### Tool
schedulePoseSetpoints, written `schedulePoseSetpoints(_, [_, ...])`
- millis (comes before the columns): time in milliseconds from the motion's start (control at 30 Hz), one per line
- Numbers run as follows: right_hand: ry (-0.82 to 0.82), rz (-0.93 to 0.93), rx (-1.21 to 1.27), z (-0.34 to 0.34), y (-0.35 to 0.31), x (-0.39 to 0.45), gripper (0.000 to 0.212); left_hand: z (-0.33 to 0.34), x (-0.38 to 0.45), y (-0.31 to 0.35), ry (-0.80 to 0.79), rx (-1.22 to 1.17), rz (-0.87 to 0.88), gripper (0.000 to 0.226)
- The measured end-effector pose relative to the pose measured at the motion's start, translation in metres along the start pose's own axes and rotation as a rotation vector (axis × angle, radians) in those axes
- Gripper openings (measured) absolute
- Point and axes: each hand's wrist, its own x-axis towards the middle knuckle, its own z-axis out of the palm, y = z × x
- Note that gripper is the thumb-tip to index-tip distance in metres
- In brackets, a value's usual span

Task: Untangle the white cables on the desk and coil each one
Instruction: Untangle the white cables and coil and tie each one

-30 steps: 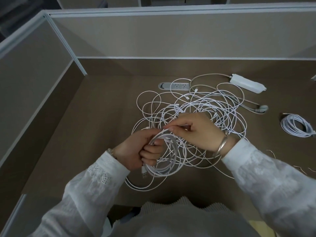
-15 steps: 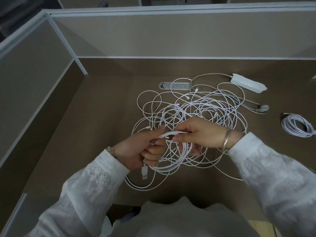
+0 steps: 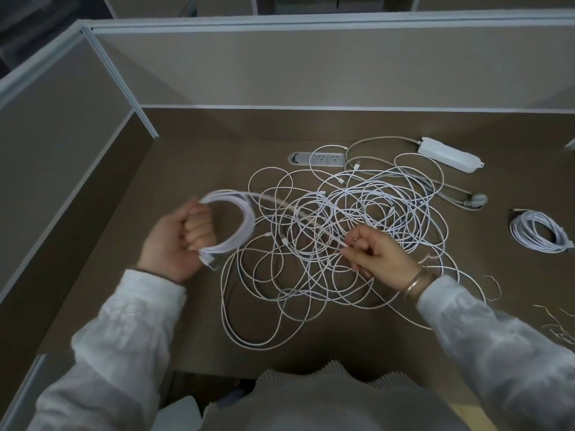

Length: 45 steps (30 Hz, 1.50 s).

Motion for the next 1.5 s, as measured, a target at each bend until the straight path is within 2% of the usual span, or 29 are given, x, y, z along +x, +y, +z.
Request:
schedulePoseSetpoints(100, [0.053, -0.057, -0.29, -0.005, 0.015, -0.012, 0.013, -0.016, -0.014, 0.034, -0.006, -0.037, 0.088, 0.052])
schedulePoseSetpoints(167, [0.057, -0.181, -0.533, -0.002, 0.012, -0.02, 0.005, -0.014, -0.015, 0.04, 0.066, -0.011, 0.176, 0.046])
schedulePoseSetpoints(267, [-0.021, -0.389, -0.712, 0.012, -0.016, -0.028, 0.02, 0.011, -0.001, 0.019, 0.424, 0.273, 0.384, 0.039])
schedulePoseSetpoints(300, [-0.043, -0.435, -0.724, 0.016, -0.027, -0.029, 0.025, 0.018, 0.005, 0.011, 0.467, 0.331, 0.405, 0.04])
schedulePoseSetpoints(400, [-0.054, -0.493, -0.669, 0.028, -0.058, -0.029, 0.03, 0.023, 0.021, -0.006, 0.467, 0.41, 0.364, 0.049])
schedulePoseSetpoints(533, [-0.056, -0.487, -0.486, 0.034, -0.086, -0.02, 0.034, 0.031, 0.032, -0.027, 0.479, 0.57, 0.314, 0.05])
schedulePoseSetpoints(633, [-0.016, -0.453, -0.324, 0.037, -0.1, -0.014, 0.024, 0.04, 0.037, -0.046, 0.503, 0.651, 0.278, 0.043])
schedulePoseSetpoints(733, [-0.044, -0.358, -0.133, 0.039, -0.108, -0.01, 0.013, 0.046, 0.039, -0.06, 0.446, 0.633, 0.245, 0.042])
schedulePoseSetpoints(800, [-0.074, -0.28, 0.006, 0.04, -0.11, -0.005, 0.015, 0.051, 0.04, -0.067, 0.37, 0.578, 0.184, 0.045])
schedulePoseSetpoints(900, [-0.032, -0.156, 0.155, 0.037, -0.107, 0.004, 0.018, 0.057, 0.039, -0.072, 0.286, 0.48, 0.075, 0.044])
schedulePoseSetpoints(1000, [0.003, -0.082, 0.201, 0.032, -0.1, 0.008, 0.02, 0.061, 0.035, -0.073, 0.154, 0.432, -0.075, 0.04])
schedulePoseSetpoints(1133, [0.017, -0.027, 0.261, 0.023, -0.093, 0.012, 0.02, 0.057, 0.032, -0.07, 0.055, 0.383, -0.143, 0.043])
schedulePoseSetpoints(1367, [0.131, 0.003, 0.209, 0.019, -0.083, 0.018, 0.019, 0.056, 0.032, -0.068, -0.016, 0.288, -0.31, 0.041])
schedulePoseSetpoints(1500, [0.193, 0.003, 0.228, 0.022, -0.079, 0.017, 0.017, 0.056, 0.035, -0.068, -0.002, 0.267, -0.333, 0.039])
